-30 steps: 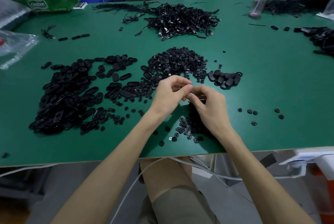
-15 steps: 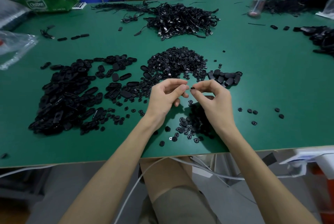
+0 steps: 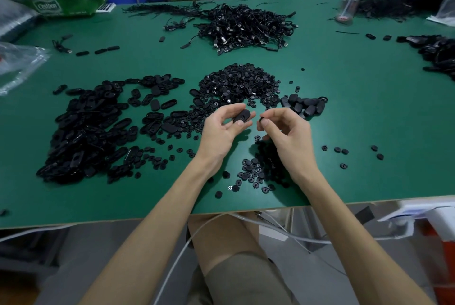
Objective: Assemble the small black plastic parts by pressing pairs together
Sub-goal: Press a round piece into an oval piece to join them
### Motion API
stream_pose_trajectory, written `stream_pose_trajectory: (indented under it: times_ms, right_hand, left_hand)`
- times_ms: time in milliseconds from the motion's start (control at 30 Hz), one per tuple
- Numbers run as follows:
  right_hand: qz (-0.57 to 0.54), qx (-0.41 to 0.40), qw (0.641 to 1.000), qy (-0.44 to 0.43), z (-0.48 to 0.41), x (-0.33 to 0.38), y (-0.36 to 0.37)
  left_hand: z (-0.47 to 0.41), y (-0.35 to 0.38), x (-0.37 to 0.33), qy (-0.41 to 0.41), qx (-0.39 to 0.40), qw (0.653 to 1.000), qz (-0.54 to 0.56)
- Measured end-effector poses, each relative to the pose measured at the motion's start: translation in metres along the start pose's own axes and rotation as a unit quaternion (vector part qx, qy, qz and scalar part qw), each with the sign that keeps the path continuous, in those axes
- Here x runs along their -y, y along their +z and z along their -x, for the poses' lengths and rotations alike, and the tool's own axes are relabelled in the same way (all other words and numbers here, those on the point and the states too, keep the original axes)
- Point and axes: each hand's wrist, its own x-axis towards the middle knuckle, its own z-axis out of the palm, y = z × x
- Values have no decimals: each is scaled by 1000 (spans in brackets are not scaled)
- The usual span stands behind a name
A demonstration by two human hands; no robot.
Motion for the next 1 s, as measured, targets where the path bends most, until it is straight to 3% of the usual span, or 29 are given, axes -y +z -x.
stream_pose_trajectory:
  times_ms: [300, 567, 833, 1000]
  right_hand:
    - [19, 1, 1000, -4, 0, 0, 0]
    - [13, -10, 1000, 2, -2, -4, 0]
    - [6, 8, 1000, 4, -2, -3, 0]
    - [-6, 12, 1000, 1, -1, -2, 0]
  left_hand:
    - [0, 0, 2, -23, 12, 999, 33]
    - [2, -1, 1, 10, 40, 999, 6]
    - [-1, -3, 4, 33, -8, 998, -56]
    - [-2, -3, 6, 32, -14, 999, -39]
